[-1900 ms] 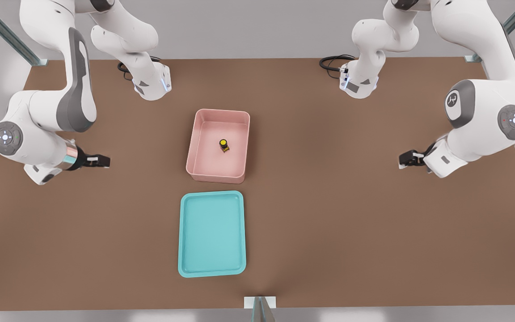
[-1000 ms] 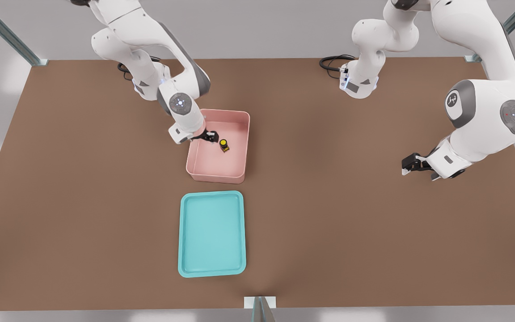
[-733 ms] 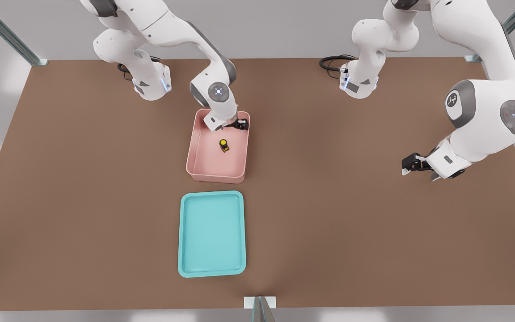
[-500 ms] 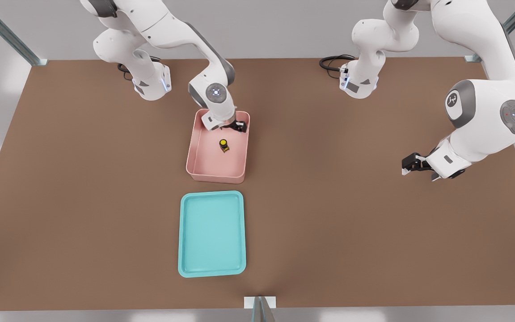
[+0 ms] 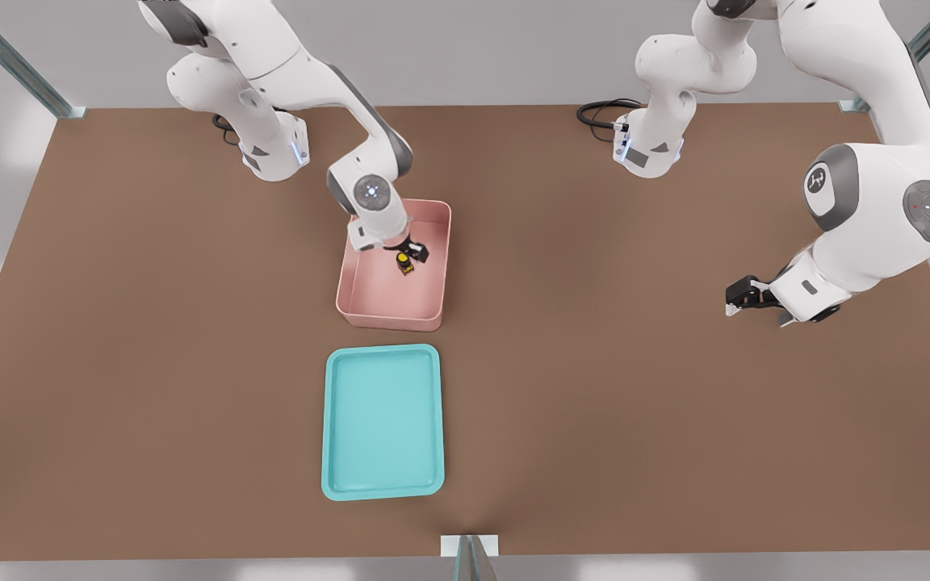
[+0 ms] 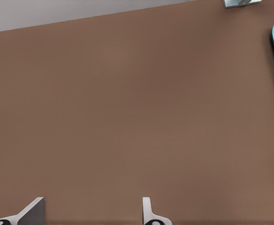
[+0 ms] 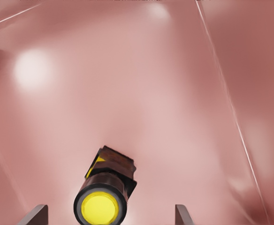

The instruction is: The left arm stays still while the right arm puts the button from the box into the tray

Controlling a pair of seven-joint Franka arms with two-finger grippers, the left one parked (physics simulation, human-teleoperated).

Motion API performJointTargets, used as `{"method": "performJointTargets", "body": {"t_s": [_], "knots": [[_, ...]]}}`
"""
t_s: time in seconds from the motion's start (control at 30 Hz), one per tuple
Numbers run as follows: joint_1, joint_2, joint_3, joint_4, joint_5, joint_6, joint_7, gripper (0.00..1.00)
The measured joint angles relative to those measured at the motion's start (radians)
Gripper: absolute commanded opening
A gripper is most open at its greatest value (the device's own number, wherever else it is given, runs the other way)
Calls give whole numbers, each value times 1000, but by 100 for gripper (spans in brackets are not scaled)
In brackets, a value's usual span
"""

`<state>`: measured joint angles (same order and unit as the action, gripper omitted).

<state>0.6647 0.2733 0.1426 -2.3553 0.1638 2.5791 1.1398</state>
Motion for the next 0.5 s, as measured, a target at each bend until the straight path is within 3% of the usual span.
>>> {"method": "performJointTargets", "body": {"t_s": [0.33,0.37,0.4,0.43,0.5], "knots": [[-6,32,-11,21,0,29,33,99],[-6,34,-11,24,0,30,36,95],[-5,36,-11,25,1,32,39,80],[-5,37,-11,26,2,33,41,72],[-5,37,-11,27,2,34,46,72]]}}
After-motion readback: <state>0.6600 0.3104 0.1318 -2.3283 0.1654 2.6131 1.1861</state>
